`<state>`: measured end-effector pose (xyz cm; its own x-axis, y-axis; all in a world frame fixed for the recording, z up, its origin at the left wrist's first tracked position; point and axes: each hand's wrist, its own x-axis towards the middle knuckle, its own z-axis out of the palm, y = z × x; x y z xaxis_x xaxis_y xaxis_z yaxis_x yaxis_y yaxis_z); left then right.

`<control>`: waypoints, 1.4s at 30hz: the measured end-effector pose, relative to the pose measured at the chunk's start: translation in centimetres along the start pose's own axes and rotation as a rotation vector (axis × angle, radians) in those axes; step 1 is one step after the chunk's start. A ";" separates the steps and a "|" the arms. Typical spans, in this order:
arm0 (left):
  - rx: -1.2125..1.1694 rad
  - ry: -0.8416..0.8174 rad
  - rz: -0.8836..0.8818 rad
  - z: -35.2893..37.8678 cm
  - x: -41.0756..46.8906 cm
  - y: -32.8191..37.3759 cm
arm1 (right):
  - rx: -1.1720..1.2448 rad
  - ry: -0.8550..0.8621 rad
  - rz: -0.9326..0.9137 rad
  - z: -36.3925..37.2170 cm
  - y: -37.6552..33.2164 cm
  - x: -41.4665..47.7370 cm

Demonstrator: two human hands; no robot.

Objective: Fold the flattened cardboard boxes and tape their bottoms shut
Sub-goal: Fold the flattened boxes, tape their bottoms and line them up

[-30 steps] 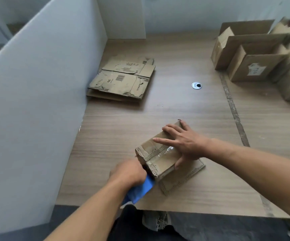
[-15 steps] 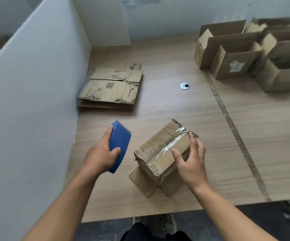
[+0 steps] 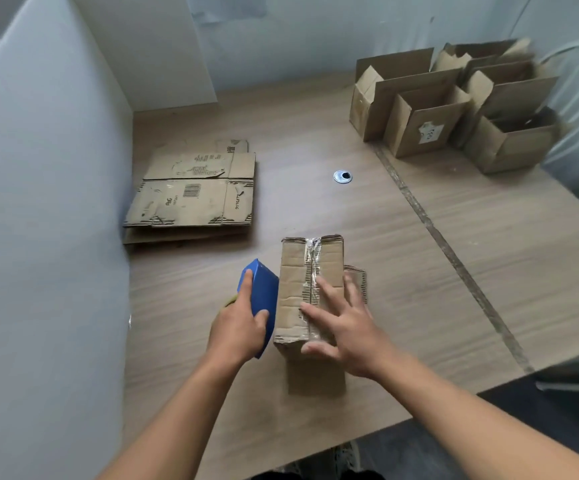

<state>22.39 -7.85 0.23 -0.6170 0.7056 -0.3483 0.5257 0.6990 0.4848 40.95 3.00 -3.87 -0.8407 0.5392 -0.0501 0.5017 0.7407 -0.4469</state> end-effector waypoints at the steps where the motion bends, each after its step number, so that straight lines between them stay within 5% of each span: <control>1: -0.030 0.005 0.003 -0.2 0.0 -0.2 | -0.103 -0.070 0.002 0.0 0.2 -0.1; 6: -0.088 -0.016 0.062 -1.1 0.0 -0.8 | -0.321 -0.020 -0.070 0.0 0.5 -0.1; 14: -0.193 0.031 0.169 -2.3 -0.1 -2.4 | -0.185 0.080 -0.144 0.9 1.8 0.0; 21: -0.160 0.085 0.441 -3.8 0.1 -4.2 | -0.212 0.083 -0.108 -1.3 3.4 -0.3; 26: -0.116 0.181 0.670 -4.2 -0.5 -4.1 | 0.289 0.351 0.049 -5.4 -0.1 1.5; 29: -0.038 0.262 0.858 -4.1 -0.8 -2.9 | 0.591 0.190 0.064 -7.6 -1.2 2.2; 33: 0.083 0.295 1.076 -4.0 -1.4 -1.5 | 0.668 0.019 0.048 -8.7 -1.2 1.9; 42: 0.190 0.300 1.215 -4.5 -3.4 0.8 | 0.777 0.063 0.020 -10.8 -0.6 1.2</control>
<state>22.25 -10.16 5.43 0.2264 0.8656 0.4467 0.9051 -0.3564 0.2319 41.81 7.50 5.99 -0.8085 0.5880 -0.0243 0.2101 0.2498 -0.9452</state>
